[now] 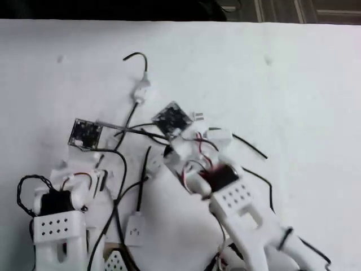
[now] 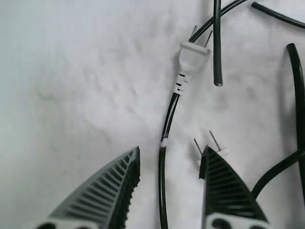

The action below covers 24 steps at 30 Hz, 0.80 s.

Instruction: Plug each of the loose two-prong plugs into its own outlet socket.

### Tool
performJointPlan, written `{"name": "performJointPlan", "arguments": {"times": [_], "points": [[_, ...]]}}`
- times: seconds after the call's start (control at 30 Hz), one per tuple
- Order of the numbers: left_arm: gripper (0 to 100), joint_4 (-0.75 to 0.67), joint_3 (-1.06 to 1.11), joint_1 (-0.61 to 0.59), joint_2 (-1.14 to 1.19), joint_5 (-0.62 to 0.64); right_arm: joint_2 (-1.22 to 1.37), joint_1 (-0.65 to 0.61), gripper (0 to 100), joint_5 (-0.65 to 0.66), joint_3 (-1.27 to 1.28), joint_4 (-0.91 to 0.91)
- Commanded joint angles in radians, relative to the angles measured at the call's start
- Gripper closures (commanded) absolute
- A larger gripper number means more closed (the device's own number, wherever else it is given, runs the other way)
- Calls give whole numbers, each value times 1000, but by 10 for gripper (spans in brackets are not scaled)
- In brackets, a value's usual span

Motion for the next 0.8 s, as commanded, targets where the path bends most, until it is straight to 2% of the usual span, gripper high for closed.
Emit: {"name": "performJointPlan", "arguments": {"times": [0.0,0.13,0.3,0.57,0.7,0.77], "points": [[785,-17,2,-10,-19,5,119,-2,981,83,-68,-105],[785,-17,0,-12,-19,5,245,-2,981,91,-63,-263],[785,-64,5,-59,-19,5,340,-5,981,95,-64,-372],[785,-71,8,-62,-19,6,332,-54,981,83,-64,-371],[785,-69,8,-62,-18,6,300,-59,981,-18,-63,-369],[785,-69,8,-62,-18,6,302,-59,981,-23,-61,-369]]}}
